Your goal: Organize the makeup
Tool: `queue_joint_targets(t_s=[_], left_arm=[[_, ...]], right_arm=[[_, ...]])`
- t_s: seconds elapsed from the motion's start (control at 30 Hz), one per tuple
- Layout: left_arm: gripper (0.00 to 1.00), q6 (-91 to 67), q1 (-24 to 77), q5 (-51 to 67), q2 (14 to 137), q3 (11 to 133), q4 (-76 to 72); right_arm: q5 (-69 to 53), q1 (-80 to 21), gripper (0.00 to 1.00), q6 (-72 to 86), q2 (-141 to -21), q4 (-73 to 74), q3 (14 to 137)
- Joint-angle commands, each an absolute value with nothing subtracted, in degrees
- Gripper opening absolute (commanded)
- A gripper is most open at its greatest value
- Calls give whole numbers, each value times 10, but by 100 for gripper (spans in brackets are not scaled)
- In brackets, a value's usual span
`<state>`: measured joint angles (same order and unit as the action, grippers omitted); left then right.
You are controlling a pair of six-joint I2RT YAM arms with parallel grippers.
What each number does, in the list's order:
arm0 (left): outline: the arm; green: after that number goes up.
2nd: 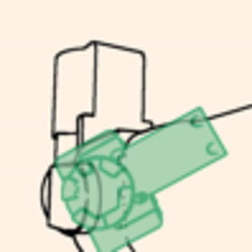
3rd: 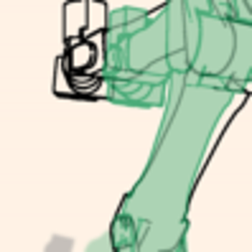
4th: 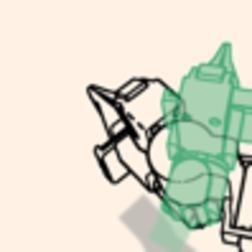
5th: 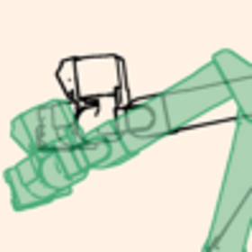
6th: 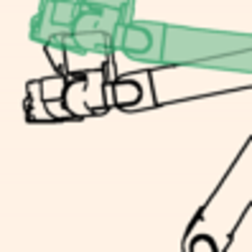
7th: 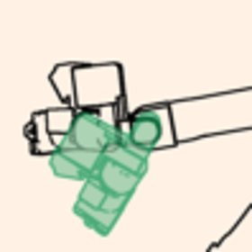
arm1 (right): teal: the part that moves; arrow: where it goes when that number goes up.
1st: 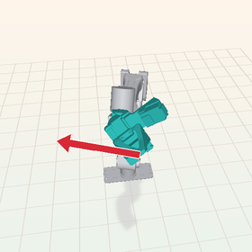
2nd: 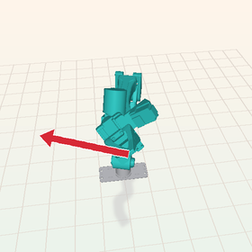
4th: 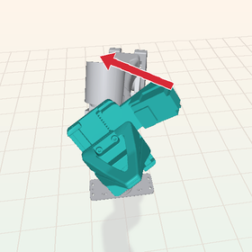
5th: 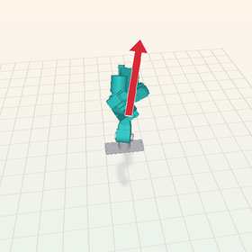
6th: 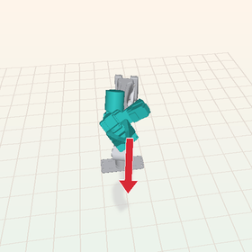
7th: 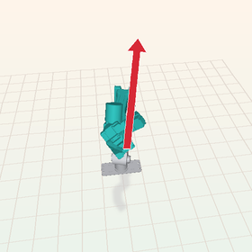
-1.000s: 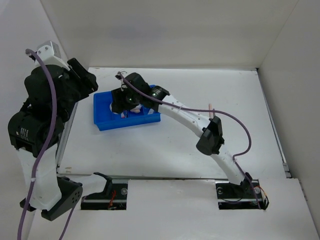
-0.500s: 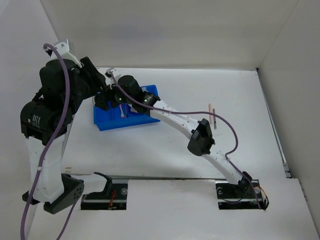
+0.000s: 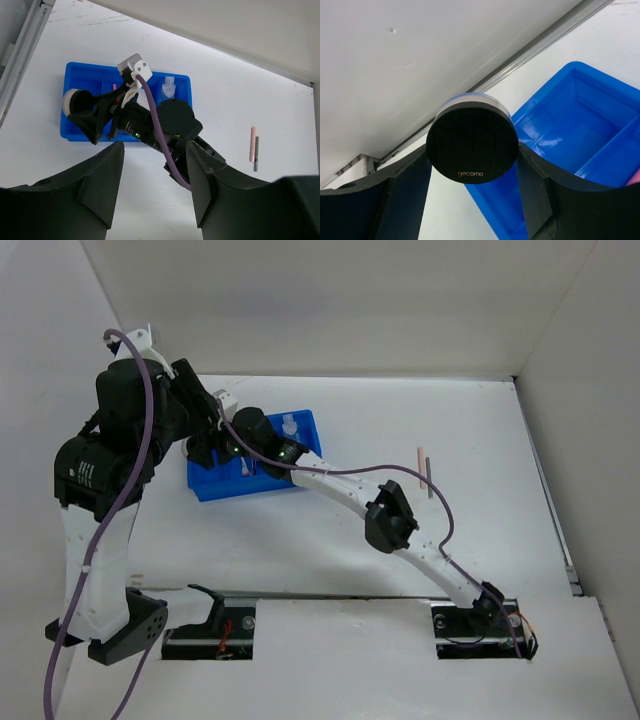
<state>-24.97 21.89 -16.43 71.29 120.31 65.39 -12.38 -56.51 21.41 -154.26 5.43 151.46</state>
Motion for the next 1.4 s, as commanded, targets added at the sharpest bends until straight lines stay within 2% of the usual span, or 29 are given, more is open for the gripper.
queue_joint_targets(t_s=[0.0,0.33,0.53,0.57,0.67,0.7,0.8,0.87,1.13,1.27,1.37], left_arm=[[49,-254,217,-160,699,1191,635],[49,-243,217,-165,693,1174,635],[49,-243,217,-160,693,1169,635],[49,-243,217,-160,693,1169,635],[49,-243,217,-160,693,1169,635],[49,-243,217,-160,693,1164,635],[49,-243,217,-160,693,1164,635],[49,-243,217,-160,698,1164,635],[49,-243,217,-160,698,1170,635],[49,-243,217,-166,693,1176,635],[49,-236,217,-178,693,1182,635]], right_arm=[[-119,-572,37,219,-1549,-5,1542],[-102,-572,35,229,-1579,-5,1536],[-102,-567,40,229,-1589,0,1535],[-97,-567,42,229,-1589,0,1535],[-102,-562,57,235,-1589,0,1535],[-102,-562,68,235,-1589,0,1535],[-109,-562,73,235,-1581,12,1535],[-114,-562,83,235,-1565,12,1535],[-103,-556,91,224,-1527,32,1530],[-87,-556,91,210,-1454,43,1449],[-29,-556,97,191,-1364,68,1353]])
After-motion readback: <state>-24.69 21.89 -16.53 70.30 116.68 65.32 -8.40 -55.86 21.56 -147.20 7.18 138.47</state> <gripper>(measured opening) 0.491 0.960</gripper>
